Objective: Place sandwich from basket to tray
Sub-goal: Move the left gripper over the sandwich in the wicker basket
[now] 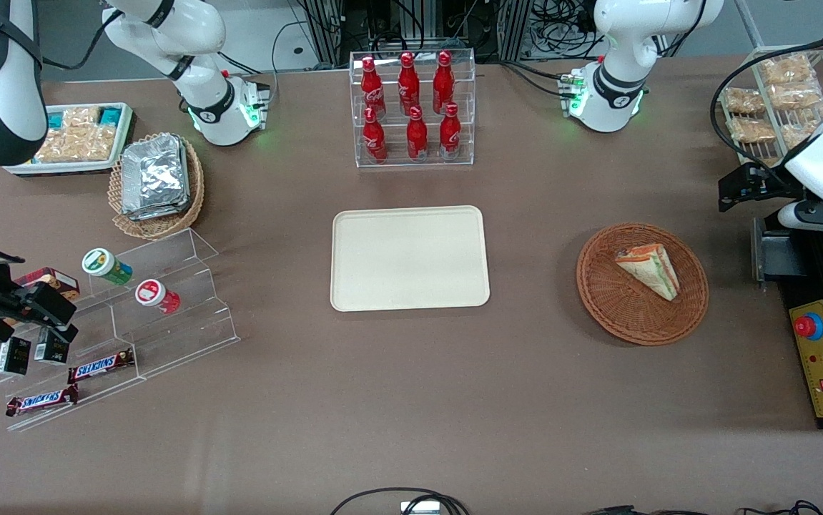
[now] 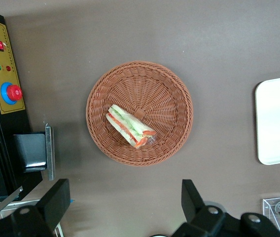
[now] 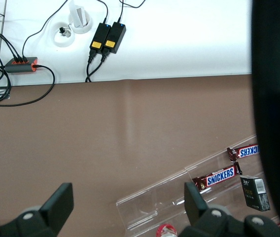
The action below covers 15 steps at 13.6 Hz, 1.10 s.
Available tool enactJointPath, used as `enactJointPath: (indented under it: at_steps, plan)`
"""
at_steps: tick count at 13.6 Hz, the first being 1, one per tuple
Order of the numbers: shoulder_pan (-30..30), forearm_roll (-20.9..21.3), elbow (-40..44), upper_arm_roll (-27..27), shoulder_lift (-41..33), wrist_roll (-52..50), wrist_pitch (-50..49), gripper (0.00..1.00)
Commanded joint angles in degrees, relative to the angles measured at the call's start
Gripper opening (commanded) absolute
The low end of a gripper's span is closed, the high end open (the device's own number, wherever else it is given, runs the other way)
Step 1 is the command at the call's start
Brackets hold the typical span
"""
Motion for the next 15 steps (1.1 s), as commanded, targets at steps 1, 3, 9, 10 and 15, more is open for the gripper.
enactJointPath:
  at_steps: [1, 3, 9, 10, 15]
  plan:
    - [-0.1, 0.2, 2.0, 0.2, 1.1, 0.3, -1.0, 1.0]
    - [0.1, 0.3, 2.0, 0.2, 1.5, 0.1, -0.9, 1.0]
    - [0.2, 0.5, -5.3, 0.4, 1.8, -8.4, 4.2, 1.0]
    - [0.2, 0.5, -7.4, 0.4, 1.6, -11.0, 6.4, 1.0]
    - [0.2, 0.5, -20.2, 0.3, -0.9, -23.1, 19.2, 1.0]
